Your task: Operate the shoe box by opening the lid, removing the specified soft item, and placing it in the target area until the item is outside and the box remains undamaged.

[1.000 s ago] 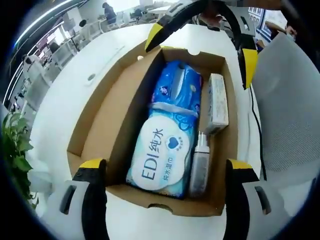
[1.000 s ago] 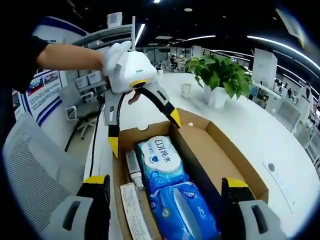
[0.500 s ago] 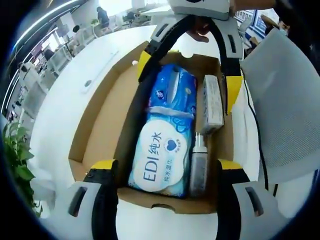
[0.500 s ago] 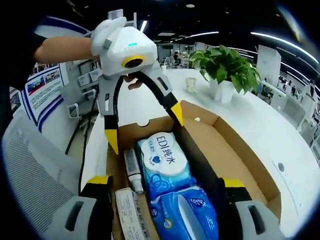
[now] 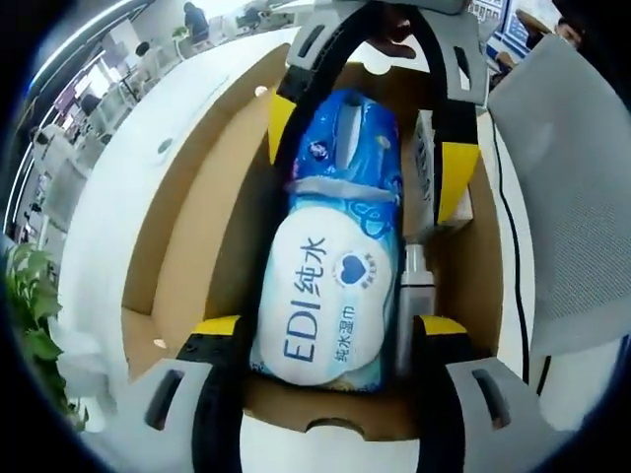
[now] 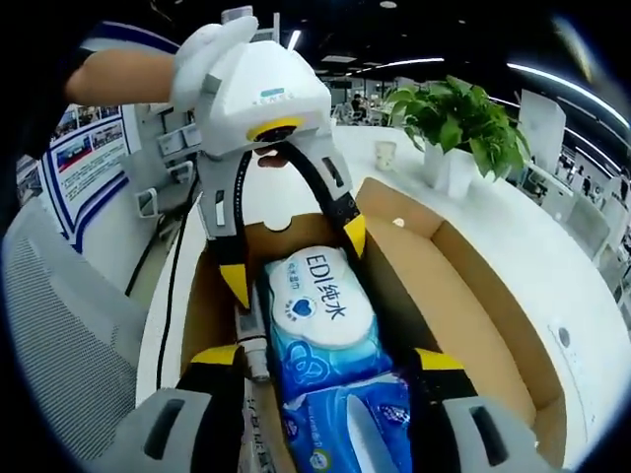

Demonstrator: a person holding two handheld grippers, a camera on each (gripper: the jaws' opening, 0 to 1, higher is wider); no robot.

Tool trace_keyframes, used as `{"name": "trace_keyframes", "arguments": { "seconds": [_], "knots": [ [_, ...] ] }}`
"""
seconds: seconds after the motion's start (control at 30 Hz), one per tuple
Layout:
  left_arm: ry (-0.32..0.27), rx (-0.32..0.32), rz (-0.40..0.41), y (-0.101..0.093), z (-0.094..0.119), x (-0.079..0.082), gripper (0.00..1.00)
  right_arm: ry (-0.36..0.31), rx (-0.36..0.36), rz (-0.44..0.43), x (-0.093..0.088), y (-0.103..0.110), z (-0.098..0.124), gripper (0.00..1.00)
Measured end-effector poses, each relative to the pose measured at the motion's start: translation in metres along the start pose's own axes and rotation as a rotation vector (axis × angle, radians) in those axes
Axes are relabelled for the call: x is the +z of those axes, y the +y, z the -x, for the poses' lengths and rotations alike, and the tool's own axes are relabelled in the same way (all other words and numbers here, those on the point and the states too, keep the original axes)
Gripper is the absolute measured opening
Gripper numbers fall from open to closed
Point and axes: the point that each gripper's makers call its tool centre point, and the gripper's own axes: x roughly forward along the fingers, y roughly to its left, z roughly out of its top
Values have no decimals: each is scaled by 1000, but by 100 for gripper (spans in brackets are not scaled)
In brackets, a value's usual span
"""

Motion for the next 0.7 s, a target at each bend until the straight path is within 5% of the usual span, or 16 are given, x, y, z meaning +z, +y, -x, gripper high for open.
{"name": "trace_keyframes", "arguments": {
  "seconds": [0.13, 0.7],
  "knots": [
    [1, -3, 6, 3, -5, 0, 59, 21, 8, 31, -3, -1, -10, 59],
    [-22, -46, -25, 1, -15, 1, 60, 97, 22, 77, -18, -6, -33, 55]
  ]
}}
